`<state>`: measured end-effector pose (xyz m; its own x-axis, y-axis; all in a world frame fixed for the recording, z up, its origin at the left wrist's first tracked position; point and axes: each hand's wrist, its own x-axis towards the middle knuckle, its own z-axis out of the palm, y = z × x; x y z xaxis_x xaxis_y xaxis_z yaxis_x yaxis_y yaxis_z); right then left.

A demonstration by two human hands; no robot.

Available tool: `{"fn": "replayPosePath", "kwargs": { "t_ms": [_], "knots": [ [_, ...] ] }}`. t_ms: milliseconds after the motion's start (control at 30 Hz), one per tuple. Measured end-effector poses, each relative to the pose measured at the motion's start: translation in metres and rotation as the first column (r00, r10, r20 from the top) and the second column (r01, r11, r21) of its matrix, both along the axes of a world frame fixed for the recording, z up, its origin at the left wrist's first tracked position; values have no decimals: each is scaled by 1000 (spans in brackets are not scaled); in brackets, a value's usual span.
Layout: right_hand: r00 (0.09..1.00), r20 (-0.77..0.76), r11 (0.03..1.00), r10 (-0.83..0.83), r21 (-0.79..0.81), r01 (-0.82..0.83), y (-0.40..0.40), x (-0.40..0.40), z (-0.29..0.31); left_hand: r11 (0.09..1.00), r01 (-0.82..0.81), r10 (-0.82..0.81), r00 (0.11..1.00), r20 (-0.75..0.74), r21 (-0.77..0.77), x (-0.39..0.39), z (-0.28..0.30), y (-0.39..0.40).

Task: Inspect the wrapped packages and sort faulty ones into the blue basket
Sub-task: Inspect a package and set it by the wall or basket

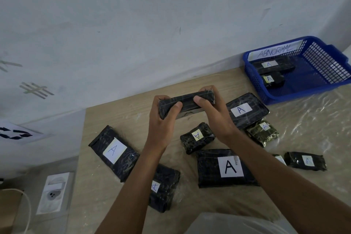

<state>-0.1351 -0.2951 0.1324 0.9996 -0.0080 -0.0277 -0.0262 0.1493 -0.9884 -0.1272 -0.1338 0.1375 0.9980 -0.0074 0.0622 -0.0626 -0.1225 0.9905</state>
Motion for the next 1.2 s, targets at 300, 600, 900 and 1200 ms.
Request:
{"fn": "replayPosePath", "kwargs": {
  "t_ms": [300, 600, 900, 1200],
  "knots": [
    [998, -50, 999, -31, -22, 30, 8, -4, 12, 996, -76, 70, 992, -105, -56, -1, -6, -3],
    [962, -177, 904, -207, 342, 257, 20, 4, 10, 891, -52, -97, 949, -301, -450, 1, -8, -10],
    [941, -21, 935, -337, 106, 338, 19, 2, 15, 999, -8, 3, 994, -109, -44, 5, 18, -18],
    [957, 156, 969, -244, 76, 235, 27, -5, 15, 996, -34, 29, 997, -67, -80, 0, 23, -43]
  ]
}}
